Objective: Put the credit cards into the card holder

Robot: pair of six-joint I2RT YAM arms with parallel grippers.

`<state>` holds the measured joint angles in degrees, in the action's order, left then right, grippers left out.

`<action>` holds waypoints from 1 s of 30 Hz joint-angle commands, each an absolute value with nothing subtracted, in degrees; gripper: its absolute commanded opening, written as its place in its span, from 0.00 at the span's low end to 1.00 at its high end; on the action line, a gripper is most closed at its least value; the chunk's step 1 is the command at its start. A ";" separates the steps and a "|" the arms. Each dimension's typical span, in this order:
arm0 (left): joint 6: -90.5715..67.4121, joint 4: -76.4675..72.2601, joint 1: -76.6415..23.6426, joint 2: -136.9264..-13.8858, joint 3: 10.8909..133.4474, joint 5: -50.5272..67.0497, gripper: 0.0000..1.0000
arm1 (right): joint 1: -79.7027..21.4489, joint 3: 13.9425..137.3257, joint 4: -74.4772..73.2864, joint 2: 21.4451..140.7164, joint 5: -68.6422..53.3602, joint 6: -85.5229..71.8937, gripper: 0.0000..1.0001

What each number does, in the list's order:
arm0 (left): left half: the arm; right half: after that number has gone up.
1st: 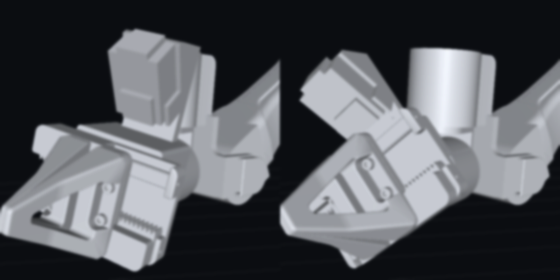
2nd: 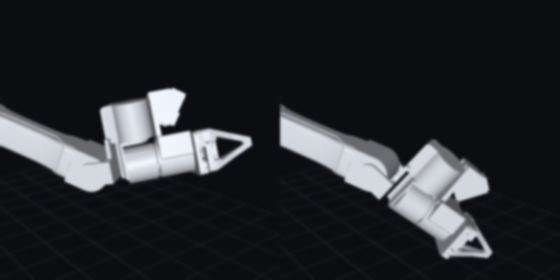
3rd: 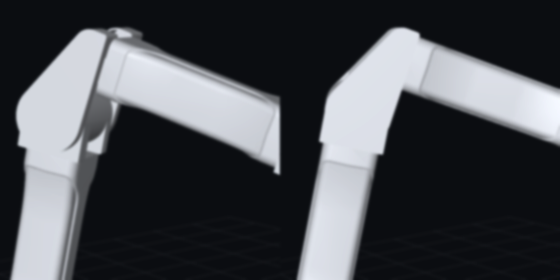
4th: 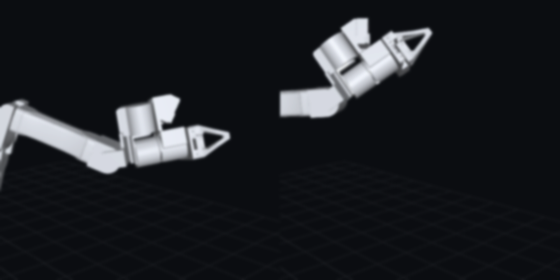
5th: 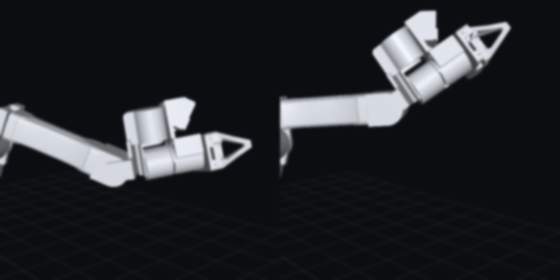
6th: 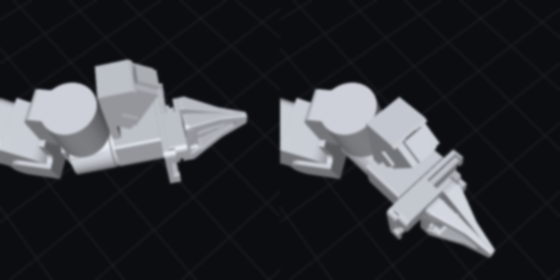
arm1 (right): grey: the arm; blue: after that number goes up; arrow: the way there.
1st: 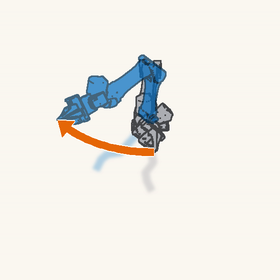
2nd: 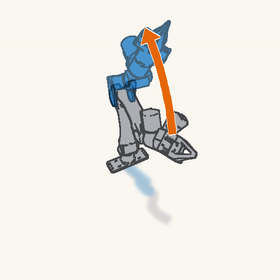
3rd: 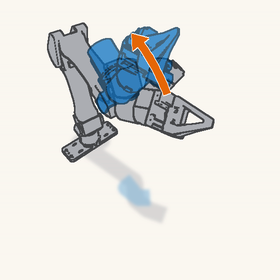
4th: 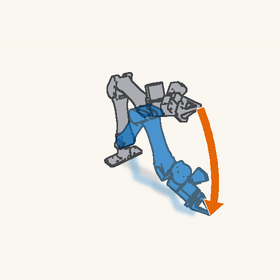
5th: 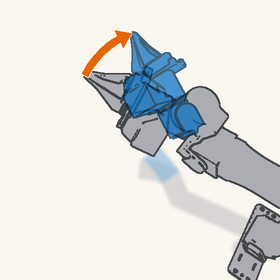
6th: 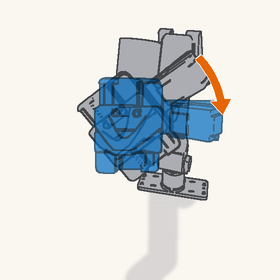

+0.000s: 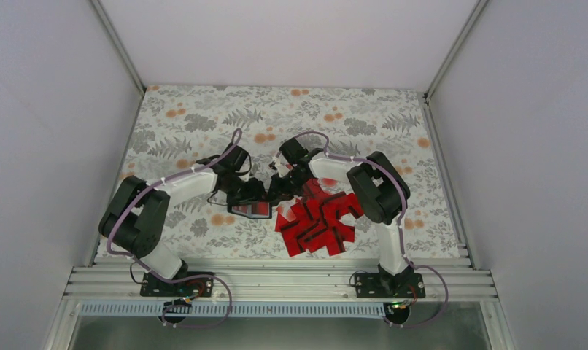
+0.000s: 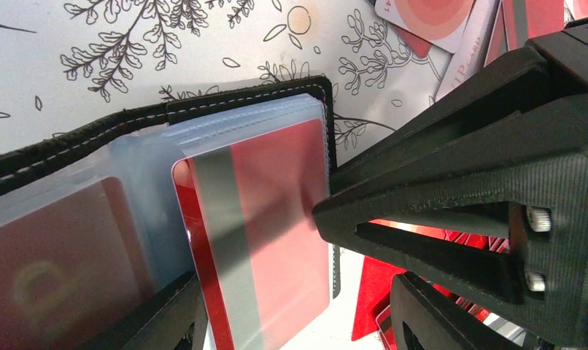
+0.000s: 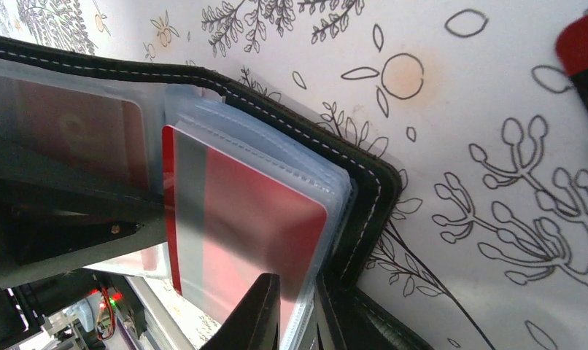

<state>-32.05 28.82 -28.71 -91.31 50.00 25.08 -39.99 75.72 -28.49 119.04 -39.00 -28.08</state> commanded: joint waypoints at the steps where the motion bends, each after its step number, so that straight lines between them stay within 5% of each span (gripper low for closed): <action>1: -32.17 29.77 -29.07 -91.59 52.12 26.89 0.63 | -40.78 74.20 -30.44 119.25 -37.23 -28.40 0.14; 12: -28.54 36.45 -28.96 -88.63 54.71 20.63 0.69 | -40.78 75.20 -30.02 114.78 -40.76 -27.93 0.27; 23: -27.02 36.11 -28.87 -87.30 52.59 19.32 0.70 | -40.78 73.32 -27.32 112.58 -43.29 -30.90 0.29; 27: -26.41 37.18 -28.05 -84.97 53.10 15.08 0.60 | -40.78 72.24 -23.91 112.58 -46.29 -33.66 0.29; 30: -24.92 37.93 -27.11 -84.86 52.97 13.55 0.43 | -40.78 72.15 -22.68 113.22 -46.94 -35.02 0.29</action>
